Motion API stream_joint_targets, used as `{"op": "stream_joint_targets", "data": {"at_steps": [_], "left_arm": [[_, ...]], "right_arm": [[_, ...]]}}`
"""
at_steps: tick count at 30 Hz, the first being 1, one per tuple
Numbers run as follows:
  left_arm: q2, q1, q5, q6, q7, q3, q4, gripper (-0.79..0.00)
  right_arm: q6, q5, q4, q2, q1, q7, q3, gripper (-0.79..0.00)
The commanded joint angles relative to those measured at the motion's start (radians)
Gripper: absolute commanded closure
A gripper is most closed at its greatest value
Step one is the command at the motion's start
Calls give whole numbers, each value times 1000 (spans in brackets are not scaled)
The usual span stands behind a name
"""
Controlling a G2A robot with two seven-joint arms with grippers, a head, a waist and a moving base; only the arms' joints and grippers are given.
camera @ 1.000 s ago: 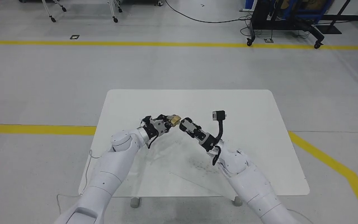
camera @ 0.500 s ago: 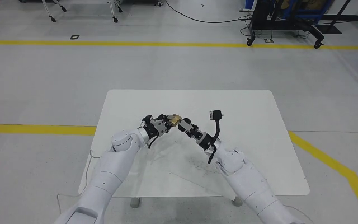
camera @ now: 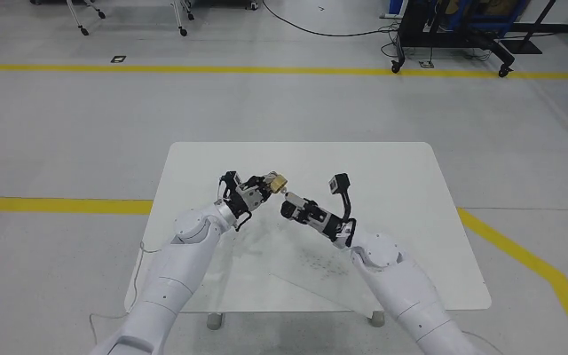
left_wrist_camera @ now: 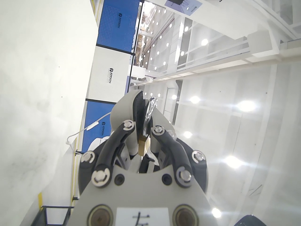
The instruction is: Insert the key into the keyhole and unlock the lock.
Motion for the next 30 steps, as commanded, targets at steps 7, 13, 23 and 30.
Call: {"op": "stream_joint_targets", "data": {"at_steps": [7, 13, 23, 30], "left_arm": [[4, 7, 43, -30, -41, 9, -18, 0], [4, 8, 43, -38, -50, 9, -18, 0], [4, 8, 43, -46, -60, 10, -18, 0], [4, 8, 45, -51, -67, 11, -18, 0]], "right_arm": [[74, 158, 53, -2, 25, 108, 5, -292], [81, 166, 79, -6, 38, 96, -3, -305], [83, 163, 95, -8, 43, 73, -5, -83], [92, 169, 104, -10, 46, 51, -3, 0]]}}
